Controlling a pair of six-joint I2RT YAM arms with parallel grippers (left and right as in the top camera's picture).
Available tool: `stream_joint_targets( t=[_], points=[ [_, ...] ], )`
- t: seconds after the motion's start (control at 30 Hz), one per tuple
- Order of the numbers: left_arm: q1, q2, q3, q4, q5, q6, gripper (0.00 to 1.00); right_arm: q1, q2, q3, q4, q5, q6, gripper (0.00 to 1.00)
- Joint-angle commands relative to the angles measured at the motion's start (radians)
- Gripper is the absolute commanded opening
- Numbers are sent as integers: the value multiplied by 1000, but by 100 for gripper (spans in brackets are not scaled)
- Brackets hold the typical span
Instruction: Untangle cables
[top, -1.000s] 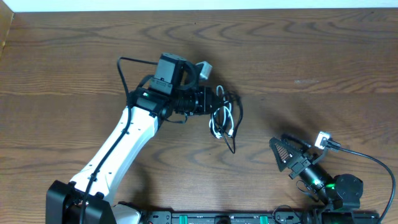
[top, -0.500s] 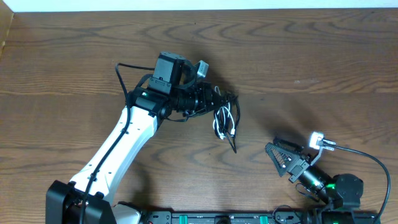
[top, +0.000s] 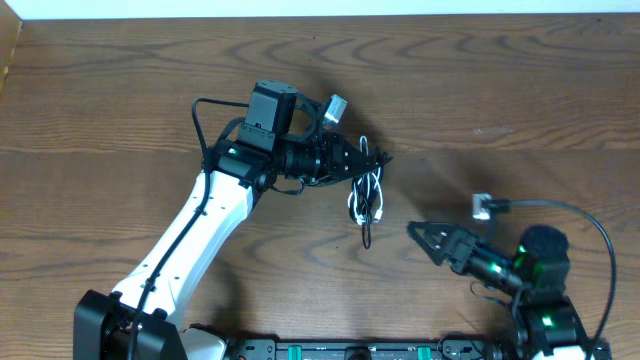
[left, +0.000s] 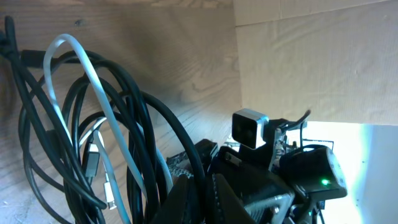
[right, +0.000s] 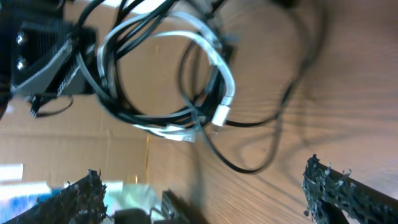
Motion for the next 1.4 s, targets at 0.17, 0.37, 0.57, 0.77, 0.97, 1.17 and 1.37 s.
stream_joint_targets(
  t=[0.17,0.37,0.57,0.77,0.97,1.17,1.37],
  points=[
    [-1,-2,22,6,39,25,8,144,204,31,276,52,-32,99],
    [-3,-2,22,11,83,61,8,148,268,31,279,137,50,96],
    [-23,-2,22,11,133,89,8,164,319,30,278,159,64,87],
    [-50,-2,22,14,205,88,8,222,374,31,287,319,143,88],
    [-61,-2,22,30,268,52,8,260,417,30,364,409,279,84],
    [-61,-6,22,49,317,18,8,299,447,30,383,594,250,3],
    [-56,-10,22,78,423,92,8,301,459,31,279,773,98,1]
  ],
)
